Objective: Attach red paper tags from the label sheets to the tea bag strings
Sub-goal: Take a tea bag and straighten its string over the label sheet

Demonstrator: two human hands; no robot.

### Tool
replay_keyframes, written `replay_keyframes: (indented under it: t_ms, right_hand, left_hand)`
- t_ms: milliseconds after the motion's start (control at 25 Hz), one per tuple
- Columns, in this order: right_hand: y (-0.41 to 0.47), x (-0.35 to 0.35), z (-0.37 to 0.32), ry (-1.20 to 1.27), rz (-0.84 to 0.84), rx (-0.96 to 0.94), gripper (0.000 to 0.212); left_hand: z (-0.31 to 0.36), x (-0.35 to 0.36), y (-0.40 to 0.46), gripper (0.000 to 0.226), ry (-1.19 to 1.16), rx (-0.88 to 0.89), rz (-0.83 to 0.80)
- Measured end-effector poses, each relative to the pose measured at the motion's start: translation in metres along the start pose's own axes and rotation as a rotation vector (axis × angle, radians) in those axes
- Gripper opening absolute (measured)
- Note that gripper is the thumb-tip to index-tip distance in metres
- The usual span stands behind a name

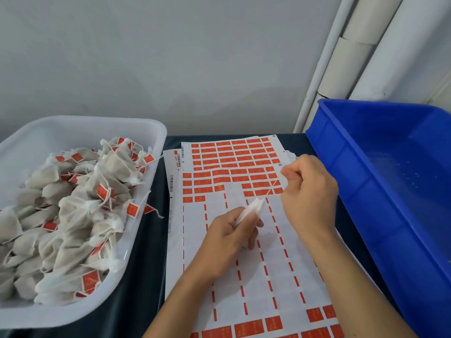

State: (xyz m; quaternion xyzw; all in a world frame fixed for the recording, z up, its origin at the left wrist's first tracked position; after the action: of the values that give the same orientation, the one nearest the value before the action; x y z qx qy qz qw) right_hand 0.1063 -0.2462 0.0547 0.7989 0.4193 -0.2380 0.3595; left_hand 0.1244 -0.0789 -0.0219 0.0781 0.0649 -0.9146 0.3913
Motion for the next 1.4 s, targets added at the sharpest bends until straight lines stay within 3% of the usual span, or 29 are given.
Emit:
replay_keyframes:
  t_ms: [200, 400, 520, 680, 880, 1080, 1240, 1400]
  right_hand:
    - [0.001, 0.009, 0.006, 0.185, -0.188, -0.019, 0.005]
    - [-0.022, 0.024, 0.01, 0.342, -0.384, 0.011, 0.026]
    - [-0.03, 0.033, 0.01, 0.443, -0.517, 0.023, 0.025]
    - [-0.024, 0.027, 0.006, 0.382, -0.468, -0.034, 0.01]
    - [-0.024, 0.02, 0.005, 0.408, -0.416, -0.044, 0.01]
    - [-0.032, 0.022, 0.003, 0.515, -0.462, -0.008, 0.004]
    - [-0.031, 0.021, 0.001, 0.563, -0.424, 0.039, 0.01]
    - [-0.03, 0.02, 0.003, 0.573, -0.344, 0.099, 0.017]
  left_hand:
    - [0.0, -0.001, -0.005, 0.048, -0.15, -0.005, 0.003]
    - [0.008, -0.008, -0.003, 0.037, -0.196, 0.045, 0.063]
    - [0.007, -0.011, -0.002, 0.033, -0.191, 0.086, 0.098]
    - [0.008, -0.008, 0.0, 0.029, -0.167, 0.103, 0.08]
    - [0.007, -0.007, 0.0, 0.04, -0.136, 0.097, 0.104]
    - [0.006, -0.006, 0.0, 0.031, -0.128, 0.103, 0.053]
    - [0.008, -0.008, -0.003, 0.017, -0.177, 0.099, -0.011]
    - [0.009, -0.008, -0.01, 0.052, -0.199, -0.018, -0.02]
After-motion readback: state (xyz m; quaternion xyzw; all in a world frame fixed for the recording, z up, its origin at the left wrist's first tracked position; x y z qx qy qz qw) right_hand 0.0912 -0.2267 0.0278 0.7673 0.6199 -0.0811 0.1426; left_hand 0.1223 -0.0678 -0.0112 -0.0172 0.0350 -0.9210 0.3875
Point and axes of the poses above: each hand's wrist, its own y-axis towards the middle knuckle, its own x-axis out of the palm, z = x × y, the point moved 1 cm from there along y, towards the middle knuckle, and after that the axes turned 13 degrees about -z, right-handed, at the moved point
